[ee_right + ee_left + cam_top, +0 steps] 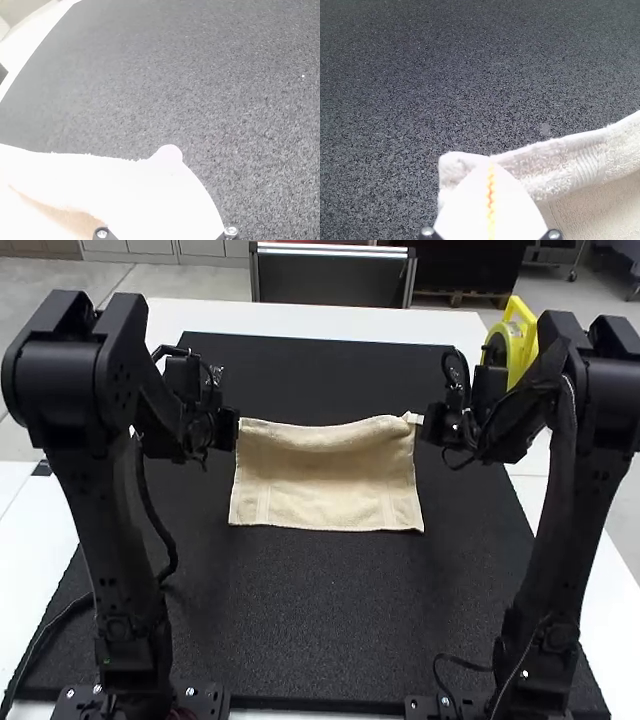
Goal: Fold the towel.
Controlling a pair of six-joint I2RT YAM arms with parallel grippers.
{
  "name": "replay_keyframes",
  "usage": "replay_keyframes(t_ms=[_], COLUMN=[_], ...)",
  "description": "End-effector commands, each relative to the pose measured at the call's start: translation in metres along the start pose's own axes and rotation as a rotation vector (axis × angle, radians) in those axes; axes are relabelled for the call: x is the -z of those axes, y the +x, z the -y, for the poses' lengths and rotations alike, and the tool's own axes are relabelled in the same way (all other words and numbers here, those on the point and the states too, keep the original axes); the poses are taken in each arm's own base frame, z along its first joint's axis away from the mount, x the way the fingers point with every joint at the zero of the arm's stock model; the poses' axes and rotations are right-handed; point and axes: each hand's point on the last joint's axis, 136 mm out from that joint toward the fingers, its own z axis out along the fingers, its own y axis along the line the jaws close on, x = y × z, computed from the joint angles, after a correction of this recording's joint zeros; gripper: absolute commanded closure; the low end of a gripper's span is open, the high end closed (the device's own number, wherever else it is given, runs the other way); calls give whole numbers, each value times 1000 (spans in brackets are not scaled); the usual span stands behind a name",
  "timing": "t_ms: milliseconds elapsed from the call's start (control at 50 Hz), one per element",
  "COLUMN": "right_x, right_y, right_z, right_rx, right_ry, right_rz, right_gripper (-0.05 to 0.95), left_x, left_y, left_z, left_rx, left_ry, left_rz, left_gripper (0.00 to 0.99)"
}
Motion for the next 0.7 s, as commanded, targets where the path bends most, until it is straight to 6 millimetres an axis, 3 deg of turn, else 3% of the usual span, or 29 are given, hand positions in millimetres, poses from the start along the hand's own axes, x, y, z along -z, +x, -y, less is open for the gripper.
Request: replay_keyframes(t_ms=[0,300,500,680], right_x=[16,40,47,55], right_y=[-14,-9,3,1], right_z=[-4,1,-5,-12], right_rx=[10,-11,-9,-2], right_ry=[-9,10,-3,-10], right_rz=[32,35,5,6], right_gripper=[923,923,923,923], left_x=[10,24,32,42], left_y=[-12,-5,-4,-7], left_z=[2,7,9,16], left_rx=[-24,-23,-23,-28], left_ry=[3,1,-1,7], left_rz=[32,29,31,38], left_gripper=[969,969,969,969])
